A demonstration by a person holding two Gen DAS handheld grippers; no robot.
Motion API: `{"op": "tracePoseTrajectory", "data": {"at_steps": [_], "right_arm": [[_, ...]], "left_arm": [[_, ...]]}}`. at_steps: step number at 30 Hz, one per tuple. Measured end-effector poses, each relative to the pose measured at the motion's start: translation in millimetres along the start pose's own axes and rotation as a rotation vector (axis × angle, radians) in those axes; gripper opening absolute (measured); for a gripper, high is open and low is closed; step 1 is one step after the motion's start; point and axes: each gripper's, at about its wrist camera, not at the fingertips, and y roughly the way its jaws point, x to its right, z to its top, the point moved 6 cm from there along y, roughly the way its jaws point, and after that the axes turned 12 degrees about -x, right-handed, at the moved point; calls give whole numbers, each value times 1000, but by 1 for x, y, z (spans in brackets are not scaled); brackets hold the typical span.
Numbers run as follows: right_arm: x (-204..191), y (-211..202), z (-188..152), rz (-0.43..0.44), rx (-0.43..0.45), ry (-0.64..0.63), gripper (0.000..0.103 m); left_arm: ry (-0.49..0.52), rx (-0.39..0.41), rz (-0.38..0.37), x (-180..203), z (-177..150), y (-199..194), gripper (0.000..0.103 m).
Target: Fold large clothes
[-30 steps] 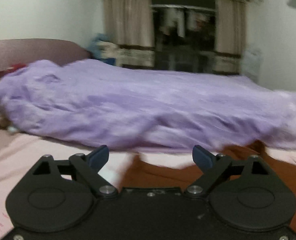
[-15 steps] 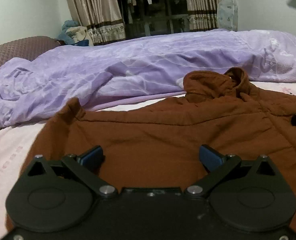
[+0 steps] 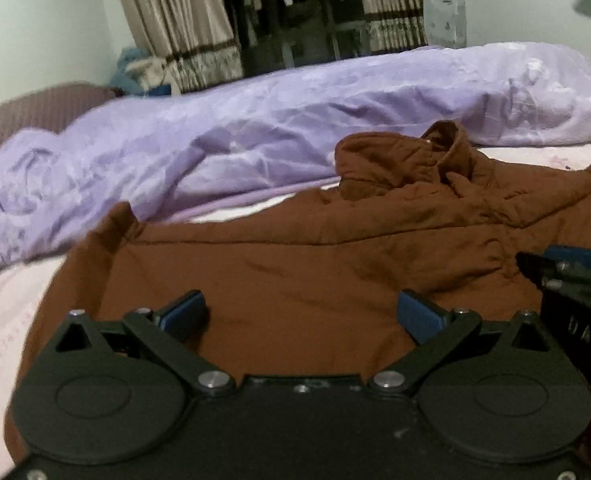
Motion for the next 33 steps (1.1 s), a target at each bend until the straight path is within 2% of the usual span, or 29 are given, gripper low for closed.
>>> {"op": "tracePoseTrajectory", "data": {"at_steps": [4, 6, 9, 11, 13, 14, 16, 19, 21, 23, 25, 27, 28, 29, 31, 33], "right_arm": [[8, -16, 7, -15, 53, -5, 28], [22, -28, 17, -65, 110, -18, 28], [58, -49, 27, -122, 177, -10, 30], [80, -47, 26, -199, 164, -28, 34], [103, -29, 20, -291, 100, -26, 34], [113, -16, 15, -299, 65, -14, 34], [123, -5, 10, -241, 36, 33, 34], [121, -22, 16, -235, 82, 30, 34], [129, -35, 20, -254, 136, 51, 34], [149, -46, 23, -321, 163, 82, 34], [166, -49, 20, -383, 149, 99, 34], [191, -35, 11, -443, 58, 131, 34], [202, -21, 7, -450, -9, 167, 34], [211, -10, 2, -413, -52, 225, 32], [213, -14, 5, -385, -25, 251, 32], [208, -25, 9, -415, 43, 237, 32]], "left_arm": [[4, 8, -46, -10, 7, -4, 103], [-14, 32, -11, -31, 17, -11, 103], [-115, 76, 56, -77, 25, -16, 103], [-147, 60, 82, -99, 22, -5, 103], [-134, 32, 151, -111, 13, 17, 103], [-123, -1, 184, -114, 7, 32, 103], [-146, -42, 154, -118, 1, 45, 103], [-124, 15, 167, -122, 10, 26, 103], [-115, 34, 198, -130, 13, 18, 103], [-152, 37, 193, -147, 13, 15, 103], [-199, -9, 186, -161, 8, 27, 103], [-209, -104, 137, -168, -4, 54, 103], [-231, -115, 93, -170, -9, 62, 103], [-266, -112, 74, -175, -8, 62, 103], [-269, -103, 85, -176, -5, 58, 103], [-247, -98, 133, -171, -1, 52, 103]]}}
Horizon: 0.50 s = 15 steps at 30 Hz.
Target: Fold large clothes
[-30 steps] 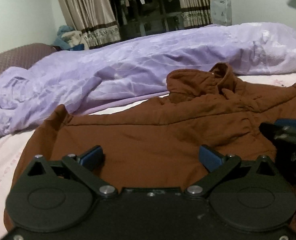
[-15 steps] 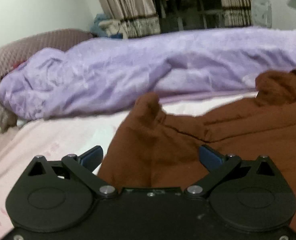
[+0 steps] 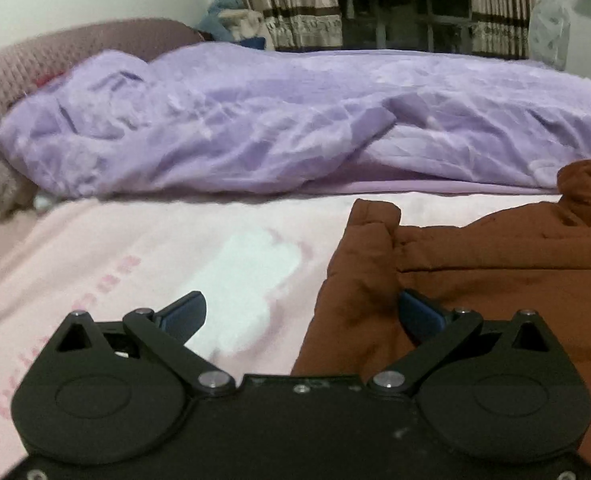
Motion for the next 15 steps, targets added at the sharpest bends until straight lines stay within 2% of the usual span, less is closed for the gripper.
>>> {"op": "tracePoseTrajectory", "data": {"at_steps": [2, 4, 6, 8, 11, 12, 15], "right_arm": [[-5, -11, 3, -36, 58, -12, 32], [-11, -26, 8, -36, 115, -15, 32], [-21, -44, 14, 27, 163, -6, 32], [-38, -60, 18, 133, 183, -7, 32], [-72, -77, 11, 281, 158, -59, 33], [-83, -78, 6, 300, 140, -89, 33], [-117, -54, -16, 267, 43, -222, 33]], "left_arm": [[24, 8, 57, 5, 5, -11, 103], [7, 30, 69, 5, 8, -27, 103], [-21, 65, 6, 8, 16, -50, 103], [-18, 97, -43, 19, 20, -70, 103], [37, 129, -80, 47, 15, -86, 103], [64, 117, -85, 57, 10, -82, 103], [165, 11, -90, 87, -12, -43, 103]]}}
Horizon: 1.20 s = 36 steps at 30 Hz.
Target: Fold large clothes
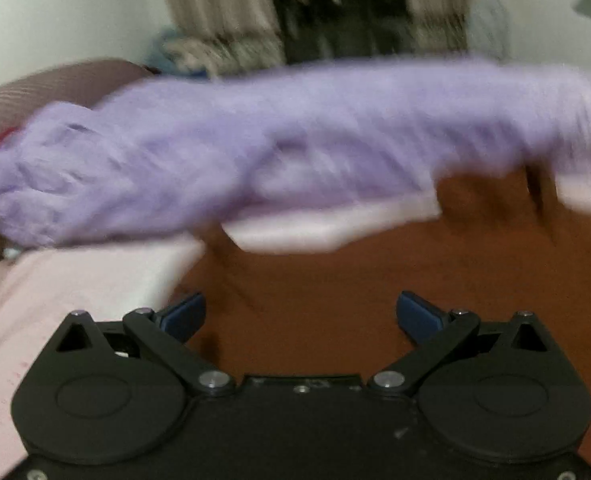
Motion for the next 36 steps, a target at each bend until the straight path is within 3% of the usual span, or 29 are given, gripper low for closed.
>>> {"op": "tracePoseTrajectory", "data": {"at_steps": [1, 5, 9, 13, 15, 17, 18, 19, 21, 25, 28, 30, 32, 34, 36], "right_arm": [[-5, 20, -9, -27, -58, -35, 33], [-7, 26, -5, -53, -43, -39, 34], [-1, 9, -3, 10, -18, 61, 34], [-23, -22, 1, 93, 61, 46, 34], [-39, -31, 0, 140, 55, 25, 34], [-52, -22, -4, 164, 8, -12, 34], [-56, -11, -9, 144, -35, -23, 33], [-56, 4, -14, 123, -99, -10, 33], [-53, 21, -19, 135, -147, 47, 32], [-47, 6, -7, 148, -118, 90, 31], [-54, -8, -3, 191, -106, 87, 37], [-64, -11, -4, 215, -119, 58, 58], [-75, -3, -10, 174, -138, 16, 60], [-81, 10, -21, 118, -149, -35, 60], [-78, 16, -25, 122, -117, -37, 60]], "left_arm": [[-1, -5, 9, 5, -5, 10, 103], [8, 44, 43, 8, 0, -2, 103], [-37, 23, 8, 5, 4, -11, 102], [-52, 80, -68, 10, 12, -39, 103], [-33, 95, -101, 21, 11, -49, 103], [2, 46, -112, 34, 4, -38, 103], [38, -45, -103, 43, -3, -19, 103], [53, -78, -110, 48, -8, -6, 103], [29, -43, -122, 47, -9, -2, 103], [16, -48, -113, 45, -4, -12, 103], [6, -37, -111, 43, -4, -26, 103], [18, -14, -110, 46, -2, -31, 103], [50, -40, -94, 51, -7, -15, 103], [53, -4, -88, 55, -14, 0, 103], [52, -7, -93, 51, -10, -7, 103]]}}
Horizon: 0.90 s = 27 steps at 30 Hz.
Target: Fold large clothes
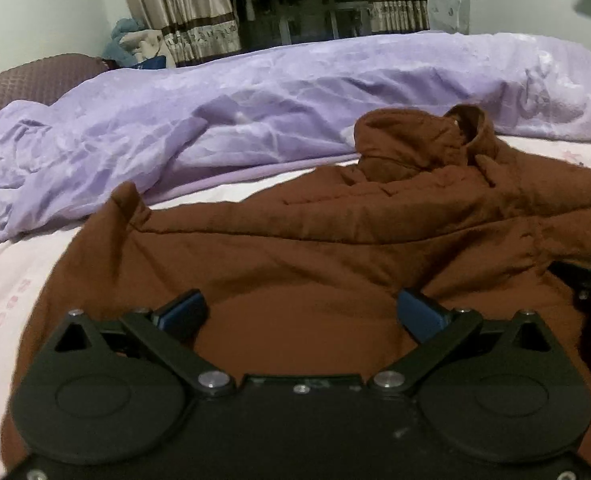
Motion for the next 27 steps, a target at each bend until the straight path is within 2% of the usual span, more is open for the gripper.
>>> {"op": "tracePoseTrajectory", "data": {"at_steps": [2, 4, 6, 7, 11, 14, 15, 18, 21, 23, 25, 27], "right_arm": [[3, -12, 4, 24, 1, 14, 61], [13, -36, 9, 48, 21, 50, 66], [29, -61, 9, 30, 58, 68, 89], [40, -77, 6, 7, 78, 62, 93], [91, -114, -7, -112, 87, 84, 95], [134, -128, -27, -167, 59, 131, 95], [147, -130, -36, -181, 42, 146, 95], [179, -125, -59, -211, -18, 188, 95], [193, -117, -73, -216, -33, 213, 95], [197, -109, -77, -184, -43, 223, 96], [198, -101, -77, -160, -53, 212, 99], [201, -95, -77, -160, -55, 202, 103]], "left_arm": [[0, -12, 6, -10, 6, -15, 103], [-11, 16, 44, -30, 6, -37, 103], [-31, 44, 71, -62, 0, -61, 103], [-39, 35, 83, -81, -6, -70, 103], [-60, 12, 172, -147, -30, -95, 103], [-91, 7, 297, -197, -46, -112, 103], [-114, -6, 296, -211, -52, -116, 103], [-151, -49, 188, -224, -68, -114, 103], [-120, -74, 71, -197, -77, -100, 103], [-90, -103, -8, -174, -83, -82, 103], [-103, -137, -18, -160, -84, -65, 103], [-163, -148, -54, -158, -84, -54, 103]]}}
